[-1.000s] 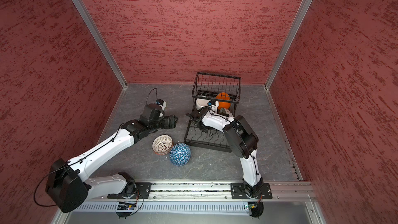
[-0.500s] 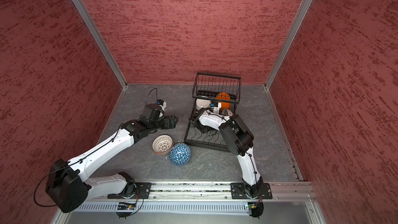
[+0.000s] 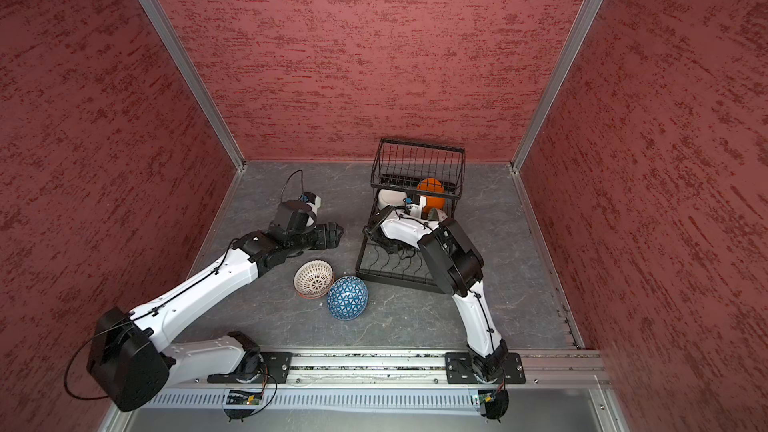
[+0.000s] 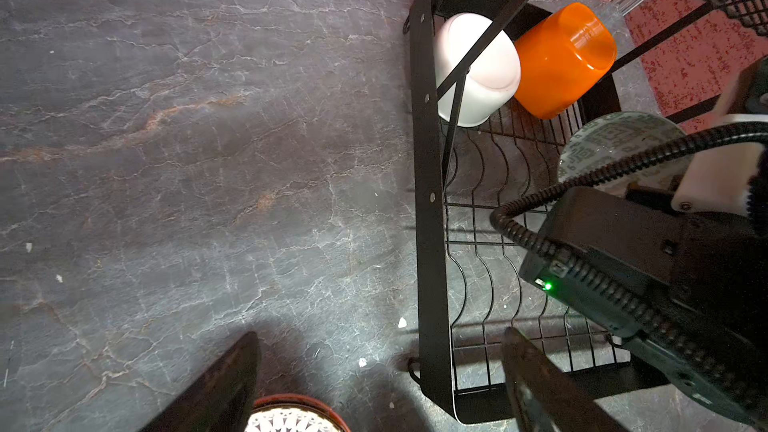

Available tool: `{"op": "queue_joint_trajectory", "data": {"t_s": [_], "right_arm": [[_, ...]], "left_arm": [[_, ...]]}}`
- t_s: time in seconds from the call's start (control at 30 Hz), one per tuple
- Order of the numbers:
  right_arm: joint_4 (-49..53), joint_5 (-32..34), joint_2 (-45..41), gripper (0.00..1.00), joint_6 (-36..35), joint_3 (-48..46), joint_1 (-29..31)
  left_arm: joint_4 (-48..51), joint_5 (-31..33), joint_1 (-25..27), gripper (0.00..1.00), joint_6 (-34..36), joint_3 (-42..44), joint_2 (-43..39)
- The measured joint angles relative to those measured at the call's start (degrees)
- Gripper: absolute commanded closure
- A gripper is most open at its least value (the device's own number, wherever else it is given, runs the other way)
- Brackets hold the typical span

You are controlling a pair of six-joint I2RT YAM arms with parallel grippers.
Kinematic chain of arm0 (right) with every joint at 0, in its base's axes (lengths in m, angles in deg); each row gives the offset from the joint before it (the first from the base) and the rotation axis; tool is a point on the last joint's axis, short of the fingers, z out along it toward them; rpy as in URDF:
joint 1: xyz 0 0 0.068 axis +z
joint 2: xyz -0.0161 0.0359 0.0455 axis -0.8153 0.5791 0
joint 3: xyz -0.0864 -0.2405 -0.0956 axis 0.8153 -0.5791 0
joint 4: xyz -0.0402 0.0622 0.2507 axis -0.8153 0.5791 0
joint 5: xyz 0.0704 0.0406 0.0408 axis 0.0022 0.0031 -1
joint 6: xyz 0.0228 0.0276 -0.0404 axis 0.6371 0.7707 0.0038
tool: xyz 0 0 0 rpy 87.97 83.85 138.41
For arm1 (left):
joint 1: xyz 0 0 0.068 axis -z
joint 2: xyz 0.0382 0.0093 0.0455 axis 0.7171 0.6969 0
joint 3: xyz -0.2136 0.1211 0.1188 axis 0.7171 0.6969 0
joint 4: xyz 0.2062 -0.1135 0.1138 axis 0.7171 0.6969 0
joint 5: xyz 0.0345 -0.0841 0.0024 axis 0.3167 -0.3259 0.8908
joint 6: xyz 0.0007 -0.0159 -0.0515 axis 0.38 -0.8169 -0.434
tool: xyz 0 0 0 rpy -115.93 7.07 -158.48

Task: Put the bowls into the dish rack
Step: 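Carry the green-patterned bowl over the rack beside the orange bowl with the right gripper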

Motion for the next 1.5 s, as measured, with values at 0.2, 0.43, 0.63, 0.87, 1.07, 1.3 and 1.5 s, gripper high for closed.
{"op": "queue_joint_trajectory", "data": {"t_s": [0.2,0.43,0.63,0.87,1.07,1.3,1.5], "right_arm": [[0.11,0.39,1.22,1.0,-0.13,1.62,-0.31],[1.11,1.14,3.06,1.0,-0.5,3.82,-0.31],[2.64,1.44,4.52,1.0,-0.24,5.81,-0.31],[3.67,1.79,5.73,1.0,-0.31,7.32,-0.31],[4.0,1.86,6.82,1.0,-1.68,8.9,0.11],[-1.25,1.09,5.64,0.98,-8.26,7.93,0.46],[-7.65,-1.38,2.73,0.82,-13.25,5.81,0.46]], "left_arm": [[0.11,0.02,-0.52,0.1,0.33,0.33,-0.22],[0.28,0.0,-1.14,0.1,0.33,1.55,-0.94],[0.28,-0.07,-1.55,0.1,0.44,2.05,-0.94],[0.31,-0.2,-2.29,0.1,1.01,2.69,-1.36],[0.22,-0.31,-2.75,0.1,1.01,2.84,-1.62],[0.22,-0.48,-2.97,0.1,1.01,3.43,-1.66],[0.24,-0.5,-3.17,0.1,1.01,3.63,-2.34]]}}
